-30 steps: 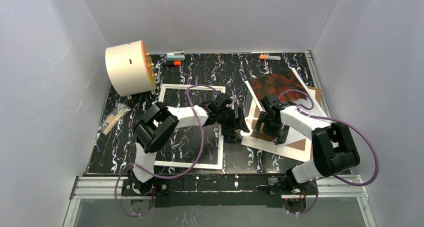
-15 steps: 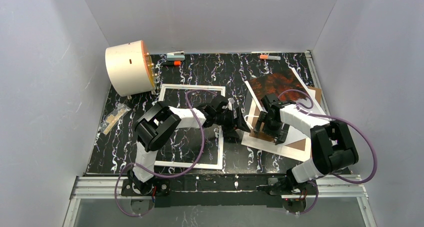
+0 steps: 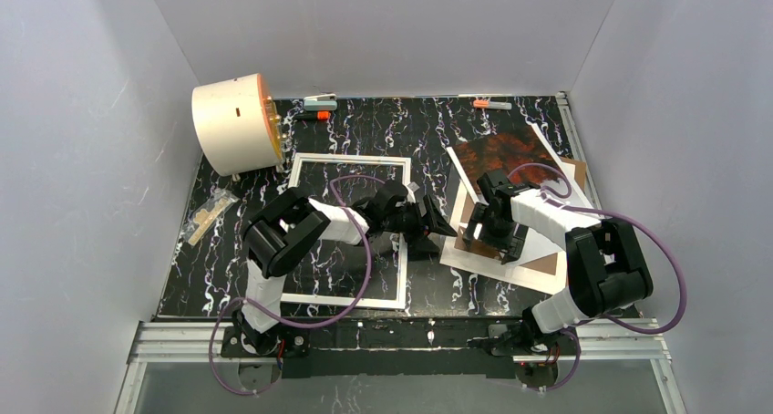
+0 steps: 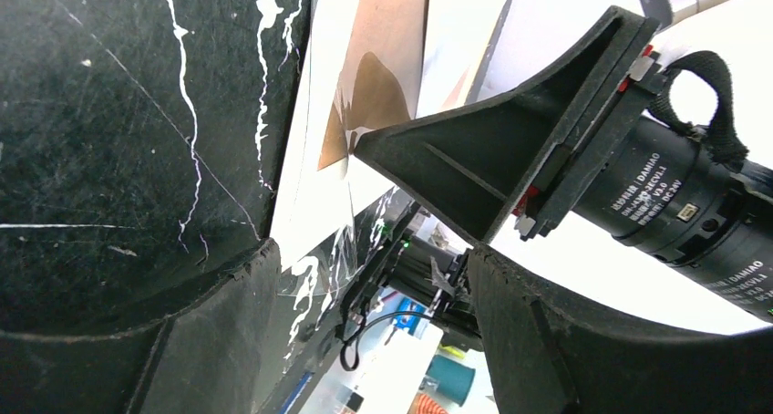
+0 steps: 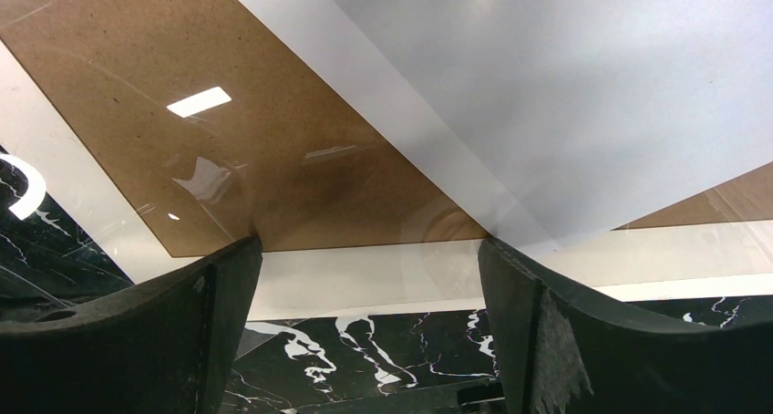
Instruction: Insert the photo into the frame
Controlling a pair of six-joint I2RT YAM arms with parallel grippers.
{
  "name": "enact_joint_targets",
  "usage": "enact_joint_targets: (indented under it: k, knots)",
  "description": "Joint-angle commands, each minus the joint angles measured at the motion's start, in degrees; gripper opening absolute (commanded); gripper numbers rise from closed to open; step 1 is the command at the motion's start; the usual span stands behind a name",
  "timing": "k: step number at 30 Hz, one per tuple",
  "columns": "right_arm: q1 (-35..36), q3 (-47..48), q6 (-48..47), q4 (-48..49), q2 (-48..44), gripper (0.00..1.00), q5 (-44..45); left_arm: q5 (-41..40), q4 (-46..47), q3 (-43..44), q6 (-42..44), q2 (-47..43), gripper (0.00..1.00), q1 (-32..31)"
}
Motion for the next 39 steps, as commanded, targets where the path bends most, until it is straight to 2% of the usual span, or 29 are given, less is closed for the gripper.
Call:
enact_joint_targets:
  k: [1, 13, 20, 26, 32, 39]
  knots:
    - [1.01, -8.17, 4.15, 11.23, 7.53, 0.96, -14.48, 1.00, 2.87, -2.32, -6.03, -2.30, 0.73, -1.80]
    - [0.23, -8.58, 3.17, 11.34, 5.78, 0.95, -14.22, -3.32, 2.94, -2.84, 3.32, -1.72, 0.74, -1.71]
    - [0.12, -8.88, 2.86, 11.68, 5.24, 0.94, -14.31, -9.30, 1.27, -3.73, 9.97, -3.54, 0.75, -1.54]
    - [0.14, -8.86, 2.76, 11.86, 5.35, 0.94, -14.32, -10.66, 2.82, -0.45, 11.97, 0.11, 0.75, -1.47]
    - [0.08, -9.17, 2.50, 12.49, 6.21, 0.94, -14.62, -13.19, 2.25, -0.70, 13.91, 0.20, 0.74, -0.67]
    - [-0.04, -8.26, 2.15, 12.31, 8.69, 0.87, -15.05, -16.83, -2.01, -1.57, 18.30, -1.95, 0.74, 0.86]
